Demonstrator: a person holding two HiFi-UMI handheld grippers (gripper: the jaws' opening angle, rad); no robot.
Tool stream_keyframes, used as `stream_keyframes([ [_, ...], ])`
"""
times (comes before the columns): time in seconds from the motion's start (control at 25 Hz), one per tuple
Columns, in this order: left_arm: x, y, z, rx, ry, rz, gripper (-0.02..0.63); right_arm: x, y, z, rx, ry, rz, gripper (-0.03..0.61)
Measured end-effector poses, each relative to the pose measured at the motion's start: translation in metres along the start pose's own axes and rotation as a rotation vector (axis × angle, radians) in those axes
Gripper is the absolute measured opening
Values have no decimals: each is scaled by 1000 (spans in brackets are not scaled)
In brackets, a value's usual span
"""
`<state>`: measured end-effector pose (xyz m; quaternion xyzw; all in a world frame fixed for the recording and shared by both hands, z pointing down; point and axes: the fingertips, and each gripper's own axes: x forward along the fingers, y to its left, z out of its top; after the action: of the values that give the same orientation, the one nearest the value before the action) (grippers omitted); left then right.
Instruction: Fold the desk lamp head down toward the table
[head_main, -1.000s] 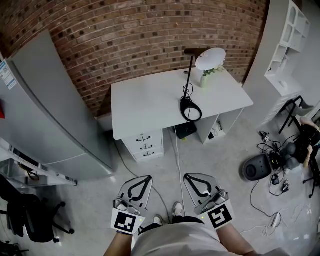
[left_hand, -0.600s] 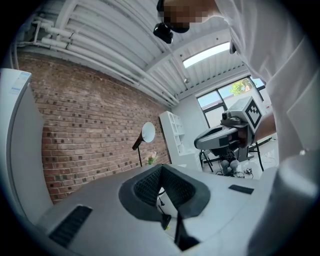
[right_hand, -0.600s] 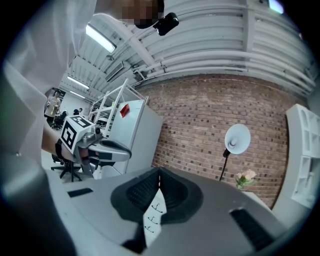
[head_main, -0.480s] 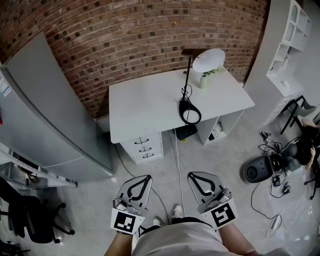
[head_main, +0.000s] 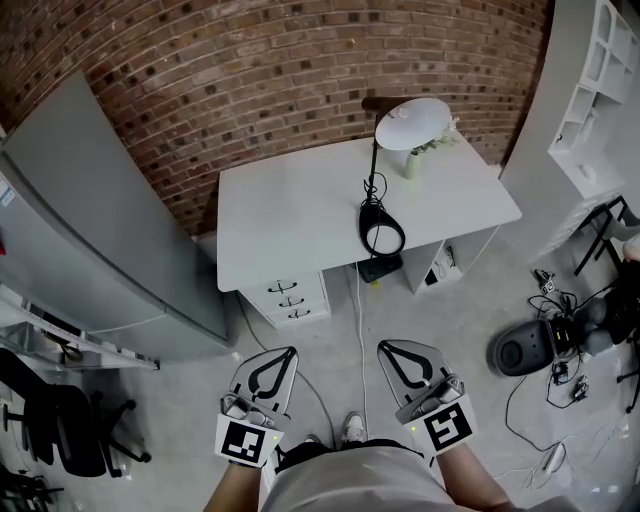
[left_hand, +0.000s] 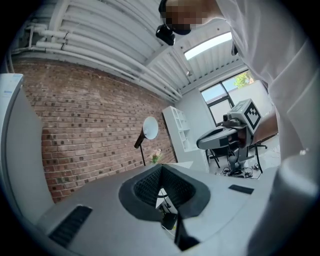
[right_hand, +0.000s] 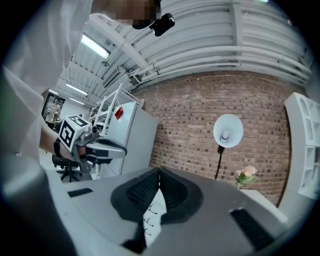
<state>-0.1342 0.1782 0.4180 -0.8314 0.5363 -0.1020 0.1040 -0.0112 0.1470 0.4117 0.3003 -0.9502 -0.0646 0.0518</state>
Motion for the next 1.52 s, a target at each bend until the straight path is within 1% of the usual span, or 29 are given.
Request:
stream_keyframes([
  [0.04, 2, 1, 0, -36, 3, 21, 8, 1, -3, -2, 8, -4, 4, 18],
  [0.08, 3, 2, 0, -48, 7, 33, 8, 2, -6, -4, 16, -8, 7, 18],
  [0.24, 5, 0, -2, -43, 35, 49, 8, 3, -11, -5, 23, -25, 31, 18],
  [0.4, 7, 0, -2, -40, 48, 58, 8, 3, -15, -8, 50, -22, 30, 18],
  [0.52, 10, 2, -3, -48, 47, 62, 8, 5, -17, -8, 47, -28, 33, 18],
  [0.84, 38, 6, 5, -41, -3, 16, 8, 6, -35, -5, 26, -33, -13, 18],
  [1.04, 61, 13, -2, -56, -17, -22, 8, 14, -49, -5, 11, -29, -44, 18],
  [1.16, 78, 17, -3, -64, -32, -41, 8, 19, -58, -11, 4, -4, -54, 18],
  [1.24, 88, 22, -3, -55, -38, -53, 8, 27, -65, -14, 9, 6, -61, 18],
  [1.52, 121, 48, -13, -91, -42, -68, 8, 56, -87, -17, 10, 30, -76, 18],
])
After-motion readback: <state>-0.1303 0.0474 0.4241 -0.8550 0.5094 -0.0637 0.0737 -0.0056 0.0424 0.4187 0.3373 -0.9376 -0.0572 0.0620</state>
